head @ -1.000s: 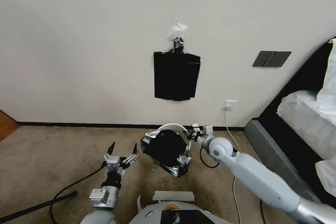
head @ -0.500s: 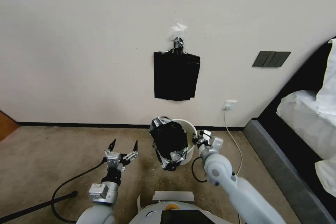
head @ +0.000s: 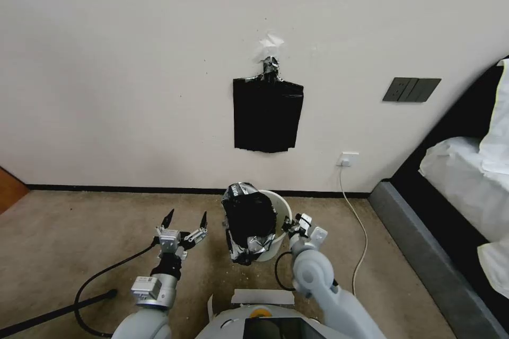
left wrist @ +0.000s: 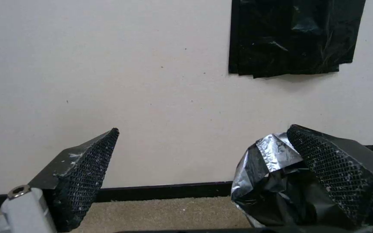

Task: Place a trash bag onto the trash bin.

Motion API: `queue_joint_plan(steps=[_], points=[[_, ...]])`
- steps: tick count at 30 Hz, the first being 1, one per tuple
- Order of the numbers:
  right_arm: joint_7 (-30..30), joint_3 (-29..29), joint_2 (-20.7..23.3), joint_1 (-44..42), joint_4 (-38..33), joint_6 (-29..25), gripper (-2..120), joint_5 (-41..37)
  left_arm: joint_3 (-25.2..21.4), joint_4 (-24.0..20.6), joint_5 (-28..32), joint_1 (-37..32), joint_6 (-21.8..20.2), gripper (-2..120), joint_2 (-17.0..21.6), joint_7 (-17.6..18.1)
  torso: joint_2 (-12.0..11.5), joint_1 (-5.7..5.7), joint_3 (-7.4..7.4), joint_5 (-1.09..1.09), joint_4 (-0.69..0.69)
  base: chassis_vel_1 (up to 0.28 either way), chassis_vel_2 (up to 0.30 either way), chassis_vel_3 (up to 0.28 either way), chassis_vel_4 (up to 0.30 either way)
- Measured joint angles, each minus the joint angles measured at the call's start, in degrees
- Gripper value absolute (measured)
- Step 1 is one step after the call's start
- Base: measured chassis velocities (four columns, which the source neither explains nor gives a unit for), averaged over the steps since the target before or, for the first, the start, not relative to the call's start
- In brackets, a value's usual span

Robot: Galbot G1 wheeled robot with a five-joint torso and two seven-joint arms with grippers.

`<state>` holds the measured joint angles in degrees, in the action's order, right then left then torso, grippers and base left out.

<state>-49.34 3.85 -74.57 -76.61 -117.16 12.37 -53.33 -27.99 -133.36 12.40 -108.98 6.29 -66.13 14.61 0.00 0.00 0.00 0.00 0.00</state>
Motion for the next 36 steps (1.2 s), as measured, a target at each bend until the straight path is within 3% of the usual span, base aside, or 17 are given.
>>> queue_joint_plan(steps=[5,8,12,17,20,21,24,28,32,36], points=[[-0.2,0.0,-0.4,-0.5,0.2,-0.1,7,0.1,0.1,-0.1,-0.1,-0.2,0.0,100,-0.1,0.0,0.0,0.0,0.0,0.0,0.0,0.0,0.0,0.0,0.0],[0.0,0.0,-0.4,-1.2,0.2,-0.1,14,0.1,0.4,-0.1,-0.2,0.0,0.1,100,-0.2,-0.1,0.0,0.0,0.0,0.0,0.0,0.0,0.0,0.0,0.0],[2.4,-0.1,1.3,-3.5,-1.1,0.3,32,4.6,1.6,-0.1,-1.2,0.4,0.1,100,-1.2,-0.1,0.0,0.0,0.0,0.01,0.0,0.0,0.0,0.0,0.0],[5.5,1.2,5.0,-4.7,-5.3,1.5,45,6.2,2.4,-0.1,-1.9,0.4,-0.1,100,-1.4,-0.1,0.0,0.0,0.0,0.01,0.0,0.0,0.0,0.0,0.0],[12.1,3.5,9.4,-5.4,-10.0,2.0,61,6.9,2.9,-0.3,-2.1,0.6,-0.6,100,-1.3,-0.1,0.0,0.0,0.0,0.01,-0.01,0.0,0.0,0.0,0.0],[12.1,3.5,9.4,-5.4,-10.0,2.0,61,6.9,2.9,-0.3,-2.1,0.6,-0.6,100,-1.3,-0.1,0.0,0.0,0.0,0.01,-0.01,0.0,0.0,0.0,0.0],[22.6,5.0,15.4,-4.6,-13.6,4.6,76,5.6,3.5,-0.4,-2.3,0.5,-1.1,100,-1.2,-0.1,0.0,0.0,0.0,0.01,-0.01,0.0,0.0,0.0,0.0],[29.6,3.8,19.7,-0.8,-13.8,10.4,88,2.9,3.6,-0.5,-2.3,0.1,-1.3,100,-1.3,0.0,0.0,0.0,0.0,0.01,0.0,0.0,0.0,0.0,0.0],[33.1,0.7,22.0,6.3,-10.4,15.7,99,0.0,3.7,-0.9,-2.2,-0.5,-1.7,100,-1.4,0.0,0.0,0.0,0.0,0.01,0.02,0.0,0.0,0.0,0.0],[32.0,-2.2,21.7,12.3,-6.1,18.9,100,-2.0,4.0,-1.1,-2.2,-0.4,-2.2,100,-1.5,0.0,0.0,0.0,0.01,0.01,0.01,0.0,0.0,0.0,0.0]])
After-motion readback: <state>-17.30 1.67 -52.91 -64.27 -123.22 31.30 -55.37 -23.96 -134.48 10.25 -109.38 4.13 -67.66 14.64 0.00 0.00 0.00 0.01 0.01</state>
